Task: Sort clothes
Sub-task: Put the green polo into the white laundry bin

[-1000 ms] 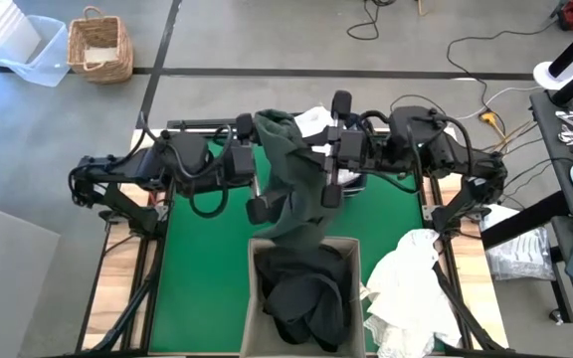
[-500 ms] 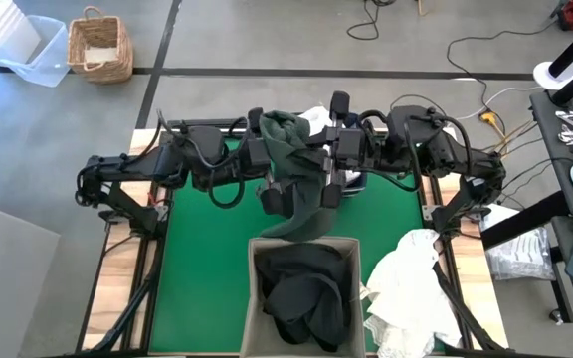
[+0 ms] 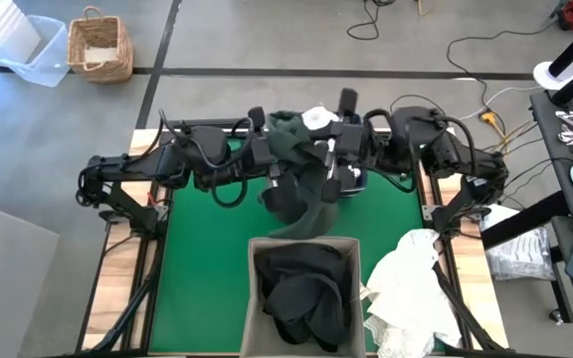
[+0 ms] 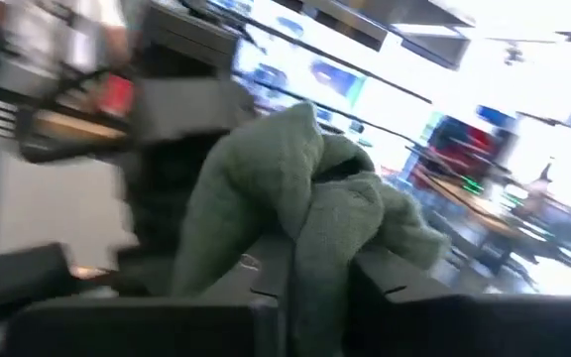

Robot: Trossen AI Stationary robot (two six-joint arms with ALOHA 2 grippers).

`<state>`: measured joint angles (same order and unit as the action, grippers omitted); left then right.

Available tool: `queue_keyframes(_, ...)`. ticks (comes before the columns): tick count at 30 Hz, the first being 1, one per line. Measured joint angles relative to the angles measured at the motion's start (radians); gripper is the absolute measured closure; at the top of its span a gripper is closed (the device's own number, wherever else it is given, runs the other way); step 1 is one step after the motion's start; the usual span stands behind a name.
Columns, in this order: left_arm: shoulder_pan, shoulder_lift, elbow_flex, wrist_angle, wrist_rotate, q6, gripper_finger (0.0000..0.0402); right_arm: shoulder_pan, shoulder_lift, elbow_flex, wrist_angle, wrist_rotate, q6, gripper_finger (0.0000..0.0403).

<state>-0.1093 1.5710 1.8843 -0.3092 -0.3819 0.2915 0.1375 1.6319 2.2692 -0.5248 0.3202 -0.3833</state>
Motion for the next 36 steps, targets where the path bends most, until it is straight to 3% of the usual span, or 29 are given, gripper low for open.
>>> queue_keyframes(4,0.000,-0.020,-0.002,-0.026,-0.096,0.015,0.0382,0.000,-0.035,0.000,-0.066,0.138,0.000,0.0315)
queue_keyframes(7,0.000,-0.047,-0.002,-0.030,-0.107,0.015,0.0385,0.000,-0.071,0.001,-0.143,0.197,0.029,0.0271)
queue_keyframes(14,0.000,-0.132,0.004,-0.003,-0.107,0.019,0.0385,-0.001,-0.138,0.002,-0.381,0.233,0.146,0.0205)
queue_keyframes(20,-0.019,-0.160,0.113,-0.013,-0.084,0.014,0.0385,-0.001,-0.158,0.002,-0.516,0.257,0.226,0.0193)
queue_keyframes(30,-0.050,-0.059,0.454,-0.188,-0.078,-0.045,0.0385,-0.001,-0.164,0.002,-0.599,0.309,0.240,0.0201)
queue_keyframes(36,-0.066,-0.063,0.439,-0.154,-0.078,-0.100,0.0385,-0.001,-0.175,0.001,-0.610,0.311,0.247,0.0202)
